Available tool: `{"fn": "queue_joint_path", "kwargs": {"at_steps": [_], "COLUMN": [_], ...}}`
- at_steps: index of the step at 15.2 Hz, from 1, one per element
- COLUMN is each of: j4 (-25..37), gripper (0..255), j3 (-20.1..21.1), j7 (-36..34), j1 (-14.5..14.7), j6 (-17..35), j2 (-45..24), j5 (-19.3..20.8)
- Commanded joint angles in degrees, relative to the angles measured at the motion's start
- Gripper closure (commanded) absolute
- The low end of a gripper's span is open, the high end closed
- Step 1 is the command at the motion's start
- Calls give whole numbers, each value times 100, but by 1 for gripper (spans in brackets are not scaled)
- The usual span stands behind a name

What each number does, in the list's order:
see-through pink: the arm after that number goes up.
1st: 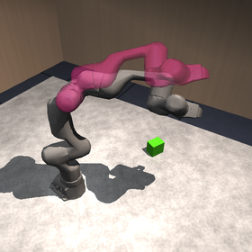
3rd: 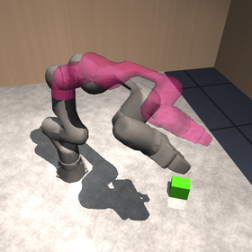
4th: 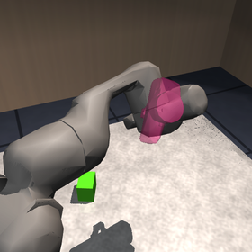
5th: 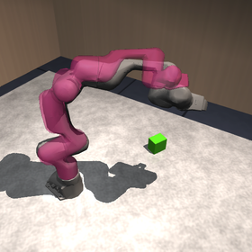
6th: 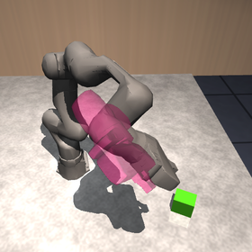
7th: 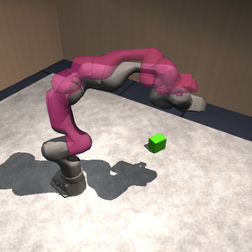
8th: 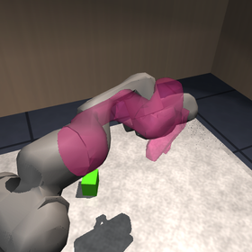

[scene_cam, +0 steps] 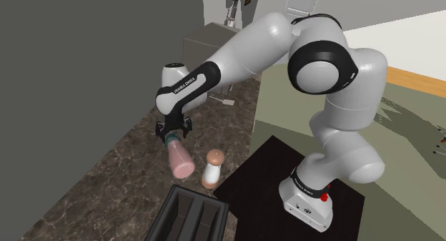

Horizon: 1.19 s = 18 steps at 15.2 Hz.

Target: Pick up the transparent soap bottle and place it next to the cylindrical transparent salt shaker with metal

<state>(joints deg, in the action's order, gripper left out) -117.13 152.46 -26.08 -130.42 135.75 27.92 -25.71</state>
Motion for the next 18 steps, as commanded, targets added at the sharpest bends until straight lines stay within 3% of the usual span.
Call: {"fn": "queue_joint_path", "kwargs": {"at_steps": [1, 9, 10, 18], "j4": [0, -1, -1, 1], "gripper": [0, 0, 255, 255], "j3": [69, 88, 88, 91], "j7": [74, 89, 89, 91], "j1": [-47, -57, -57, -58], "j6": [101, 131, 131, 135], "j2": [118, 150, 150, 156], "j5": [-101, -125, -125, -130]}}
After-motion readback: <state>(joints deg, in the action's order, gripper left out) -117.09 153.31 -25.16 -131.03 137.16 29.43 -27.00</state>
